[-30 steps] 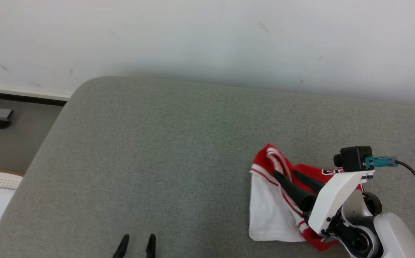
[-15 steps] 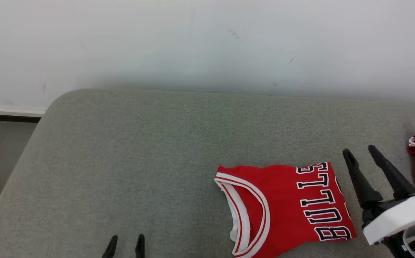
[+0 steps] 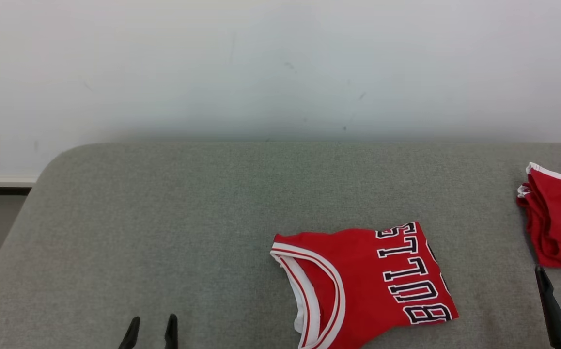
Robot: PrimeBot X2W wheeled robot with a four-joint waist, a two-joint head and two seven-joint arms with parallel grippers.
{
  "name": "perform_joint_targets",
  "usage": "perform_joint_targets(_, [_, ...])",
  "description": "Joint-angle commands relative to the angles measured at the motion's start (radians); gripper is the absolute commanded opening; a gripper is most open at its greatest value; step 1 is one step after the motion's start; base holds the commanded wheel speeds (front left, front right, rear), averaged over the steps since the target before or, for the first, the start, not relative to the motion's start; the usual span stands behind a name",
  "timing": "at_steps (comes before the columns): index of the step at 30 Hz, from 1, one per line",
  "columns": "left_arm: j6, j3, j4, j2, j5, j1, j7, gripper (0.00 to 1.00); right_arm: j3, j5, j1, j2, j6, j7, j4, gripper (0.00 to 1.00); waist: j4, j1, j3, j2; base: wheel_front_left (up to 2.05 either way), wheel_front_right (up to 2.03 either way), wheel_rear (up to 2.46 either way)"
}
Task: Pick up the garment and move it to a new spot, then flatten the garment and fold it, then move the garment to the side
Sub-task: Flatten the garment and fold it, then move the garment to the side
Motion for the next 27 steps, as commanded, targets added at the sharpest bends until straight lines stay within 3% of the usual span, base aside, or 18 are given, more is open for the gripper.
perform_joint_targets(1, [-0.002, 0.004, 0.001, 0.003, 0.012, 0.012, 0.0, 1.0, -0.007, 0.001, 0.017, 0.001, 0.0, -0.006, 0.009, 1.0, -0.006, 0.0001, -0.009, -0.0001, 0.0, 0.0, 0.0])
perform_joint_targets(8, [-0.004, 0.011, 0.014, 0.004, -0.001, 0.019, 0.0, 1.0, -0.091, -0.022, 0.116, 0.084, 0.0, -0.007, -0.021, 1.0, -0.015, 0.0001, -0.042, -0.0001, 0.0, 0.0, 0.0])
perform_joint_targets(17, [-0.011, -0.001, 0.044, 0.003, -0.019, 0.054, 0.0, 1.0, -0.079, -0.037, 0.182, 0.153, 0.0, -0.007, 0.007, 1.0, -0.028, 0.0001, -0.074, -0.0001, 0.0, 0.0, 0.0])
perform_joint_targets(27, [-0.014, 0.001, 0.048, 0.003, -0.021, 0.05, 0.0, 1.0, -0.065, -0.018, 0.155, 0.147, 0.0, -0.007, 0.009, 1.0, -0.02, 0.0001, -0.07, -0.0001, 0.0, 0.0, 0.0])
